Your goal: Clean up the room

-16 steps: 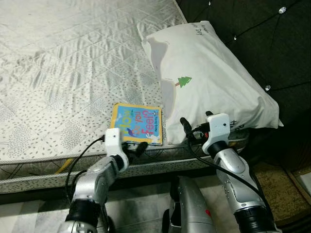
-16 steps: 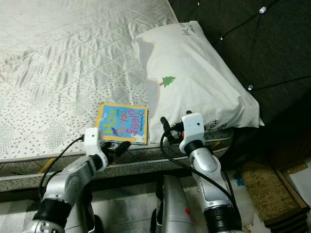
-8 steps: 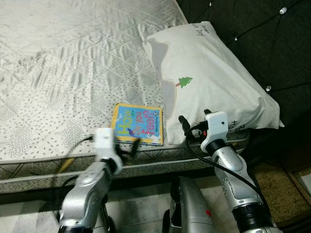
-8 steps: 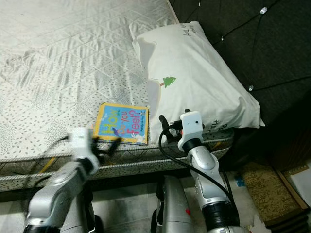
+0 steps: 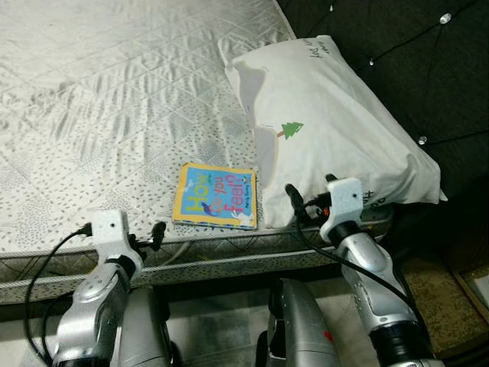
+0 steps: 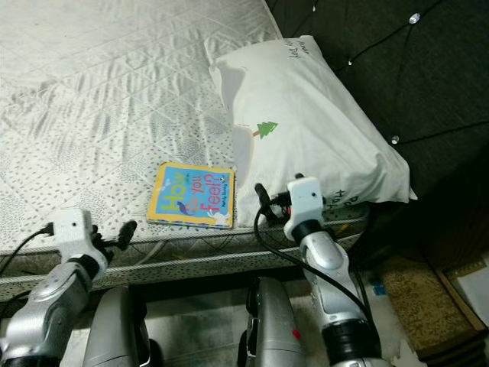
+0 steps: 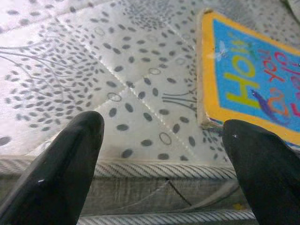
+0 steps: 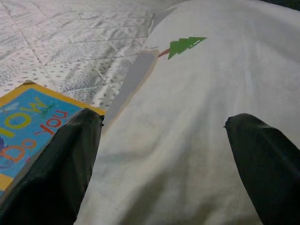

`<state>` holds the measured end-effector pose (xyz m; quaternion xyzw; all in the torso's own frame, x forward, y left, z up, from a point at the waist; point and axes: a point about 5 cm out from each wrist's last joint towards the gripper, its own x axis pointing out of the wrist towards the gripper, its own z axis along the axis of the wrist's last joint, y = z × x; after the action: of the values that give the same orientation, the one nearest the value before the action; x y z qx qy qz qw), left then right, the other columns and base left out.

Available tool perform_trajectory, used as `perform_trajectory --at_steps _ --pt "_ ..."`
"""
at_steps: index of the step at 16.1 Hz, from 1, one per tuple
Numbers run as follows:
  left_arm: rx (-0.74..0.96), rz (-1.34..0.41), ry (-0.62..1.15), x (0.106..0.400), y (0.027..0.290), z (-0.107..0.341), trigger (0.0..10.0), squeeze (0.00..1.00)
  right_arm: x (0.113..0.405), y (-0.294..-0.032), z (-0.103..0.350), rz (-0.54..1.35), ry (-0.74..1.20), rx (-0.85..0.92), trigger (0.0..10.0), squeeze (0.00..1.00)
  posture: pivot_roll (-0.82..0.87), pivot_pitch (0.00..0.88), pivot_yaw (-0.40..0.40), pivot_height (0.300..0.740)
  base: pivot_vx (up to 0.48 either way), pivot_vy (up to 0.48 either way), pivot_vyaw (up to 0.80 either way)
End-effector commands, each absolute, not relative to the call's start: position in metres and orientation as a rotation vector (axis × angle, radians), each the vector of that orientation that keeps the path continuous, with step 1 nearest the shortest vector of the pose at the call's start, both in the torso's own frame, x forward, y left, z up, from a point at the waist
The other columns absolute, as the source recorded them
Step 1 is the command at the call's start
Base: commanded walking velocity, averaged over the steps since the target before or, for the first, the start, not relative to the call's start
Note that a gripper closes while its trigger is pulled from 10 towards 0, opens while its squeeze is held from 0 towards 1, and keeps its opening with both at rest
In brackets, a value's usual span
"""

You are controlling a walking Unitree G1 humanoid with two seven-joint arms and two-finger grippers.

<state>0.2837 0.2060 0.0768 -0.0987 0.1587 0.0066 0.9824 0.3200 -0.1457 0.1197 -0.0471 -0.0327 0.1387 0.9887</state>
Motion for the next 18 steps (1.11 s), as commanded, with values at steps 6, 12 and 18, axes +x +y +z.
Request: perform_trajectory --at_steps 6,12,18 --pt "-0.171 -0.006 0.294 0.304 0.213 0.077 10.0 0.0 0.301 -0.182 0.118 0.196 -0.044 -0.156 10.0 0.0 -0.14 0.241 -0.108 0.56 0.0 0.0 0.0" --pt "-0.163 -0.013 0.286 0.319 0.212 0.069 10.0 0.0 0.283 -0.197 0.121 0.166 -0.02 -0.19 10.0 0.0 -0.2 0.301 -0.129 0.56 0.0 0.0 0.0" --pt "-0.132 -0.079 0.311 0.335 0.189 0.063 10.0 0.0 0.281 -0.202 0.13 0.148 -0.026 -0.2 10.0 0.0 -0.22 0.308 -0.128 0.56 0.0 0.0 0.0"
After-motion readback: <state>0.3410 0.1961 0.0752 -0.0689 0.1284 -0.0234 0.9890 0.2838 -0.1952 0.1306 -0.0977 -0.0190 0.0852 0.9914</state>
